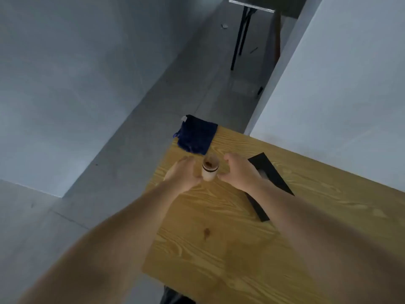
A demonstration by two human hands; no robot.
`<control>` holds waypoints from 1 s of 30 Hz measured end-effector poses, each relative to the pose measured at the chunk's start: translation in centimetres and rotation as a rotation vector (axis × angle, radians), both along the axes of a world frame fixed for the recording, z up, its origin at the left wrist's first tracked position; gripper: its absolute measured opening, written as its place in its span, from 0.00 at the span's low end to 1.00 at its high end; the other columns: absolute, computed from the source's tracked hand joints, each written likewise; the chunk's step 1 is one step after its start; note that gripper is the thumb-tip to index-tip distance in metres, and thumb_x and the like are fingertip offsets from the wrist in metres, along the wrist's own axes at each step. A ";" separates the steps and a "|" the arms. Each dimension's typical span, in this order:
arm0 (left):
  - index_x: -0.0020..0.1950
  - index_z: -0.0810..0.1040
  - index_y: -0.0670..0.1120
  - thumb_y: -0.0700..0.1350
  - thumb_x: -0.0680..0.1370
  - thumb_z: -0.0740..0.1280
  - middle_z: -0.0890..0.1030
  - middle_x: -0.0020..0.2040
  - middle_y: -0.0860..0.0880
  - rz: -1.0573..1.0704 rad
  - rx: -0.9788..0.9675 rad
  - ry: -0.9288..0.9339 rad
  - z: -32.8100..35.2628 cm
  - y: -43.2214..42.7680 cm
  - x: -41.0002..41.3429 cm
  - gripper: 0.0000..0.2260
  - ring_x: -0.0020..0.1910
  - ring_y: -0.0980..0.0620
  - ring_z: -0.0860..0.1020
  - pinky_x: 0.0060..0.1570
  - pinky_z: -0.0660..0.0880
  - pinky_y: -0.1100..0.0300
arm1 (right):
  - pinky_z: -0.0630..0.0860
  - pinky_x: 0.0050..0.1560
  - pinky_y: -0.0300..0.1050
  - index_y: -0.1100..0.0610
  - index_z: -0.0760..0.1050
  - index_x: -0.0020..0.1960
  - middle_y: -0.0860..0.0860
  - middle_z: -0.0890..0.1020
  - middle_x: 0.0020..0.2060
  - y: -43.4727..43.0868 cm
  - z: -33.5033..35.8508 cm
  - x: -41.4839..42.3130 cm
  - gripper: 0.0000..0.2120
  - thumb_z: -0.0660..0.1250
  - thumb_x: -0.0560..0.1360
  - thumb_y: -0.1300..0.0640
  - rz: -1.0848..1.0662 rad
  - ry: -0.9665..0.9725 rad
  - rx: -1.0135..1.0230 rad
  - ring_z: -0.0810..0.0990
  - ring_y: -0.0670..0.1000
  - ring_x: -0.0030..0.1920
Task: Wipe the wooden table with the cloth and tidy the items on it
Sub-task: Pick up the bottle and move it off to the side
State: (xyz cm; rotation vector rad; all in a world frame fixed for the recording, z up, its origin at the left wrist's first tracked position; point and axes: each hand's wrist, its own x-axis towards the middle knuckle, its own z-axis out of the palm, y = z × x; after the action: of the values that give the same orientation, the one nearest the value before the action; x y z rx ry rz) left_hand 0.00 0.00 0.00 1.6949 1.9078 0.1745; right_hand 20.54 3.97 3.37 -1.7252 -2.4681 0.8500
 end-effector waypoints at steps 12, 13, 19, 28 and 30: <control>0.65 0.82 0.51 0.53 0.72 0.79 0.85 0.58 0.56 -0.138 0.004 -0.315 -5.3 3.9 -0.9 0.23 0.57 0.54 0.81 0.57 0.79 0.54 | 0.80 0.52 0.49 0.52 0.76 0.60 0.42 0.79 0.51 1.5 -2.8 -2.4 0.26 0.80 0.69 0.43 -0.089 0.096 -0.065 0.79 0.46 0.52; 0.66 0.82 0.51 0.52 0.72 0.79 0.85 0.58 0.56 -0.150 0.010 -0.328 -5.4 3.9 -1.0 0.22 0.57 0.55 0.81 0.57 0.79 0.54 | 0.80 0.52 0.49 0.52 0.76 0.61 0.43 0.79 0.51 1.5 -2.9 -2.4 0.26 0.80 0.69 0.43 -0.090 0.107 -0.060 0.79 0.46 0.52; 0.68 0.81 0.52 0.53 0.73 0.80 0.85 0.60 0.57 -0.189 -0.006 -0.364 -4.6 3.7 -1.0 0.24 0.59 0.59 0.80 0.62 0.79 0.52 | 0.80 0.53 0.49 0.50 0.76 0.60 0.41 0.79 0.51 1.0 -2.7 -2.1 0.26 0.80 0.68 0.41 -0.088 0.144 -0.040 0.79 0.44 0.52; 0.65 0.83 0.54 0.67 0.67 0.76 0.85 0.59 0.58 -0.258 0.053 -0.379 2.6 3.8 3.7 0.30 0.59 0.59 0.81 0.63 0.80 0.50 | 0.83 0.56 0.52 0.53 0.77 0.64 0.45 0.84 0.54 -0.2 4.2 4.2 0.32 0.74 0.65 0.37 -0.146 0.290 -0.016 0.83 0.45 0.55; 0.65 0.83 0.52 0.64 0.68 0.77 0.85 0.59 0.56 -0.288 0.081 -0.371 4.4 4.3 6.4 0.29 0.59 0.56 0.81 0.64 0.79 0.49 | 0.83 0.57 0.52 0.53 0.77 0.63 0.44 0.84 0.54 -0.3 5.8 6.9 0.28 0.77 0.67 0.42 -0.174 0.304 0.009 0.83 0.44 0.54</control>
State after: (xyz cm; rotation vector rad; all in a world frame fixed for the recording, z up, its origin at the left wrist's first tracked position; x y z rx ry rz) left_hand 6.37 4.28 4.40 1.8210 1.3899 0.4253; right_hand 27.48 3.65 9.14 -1.6362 -2.0937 0.9951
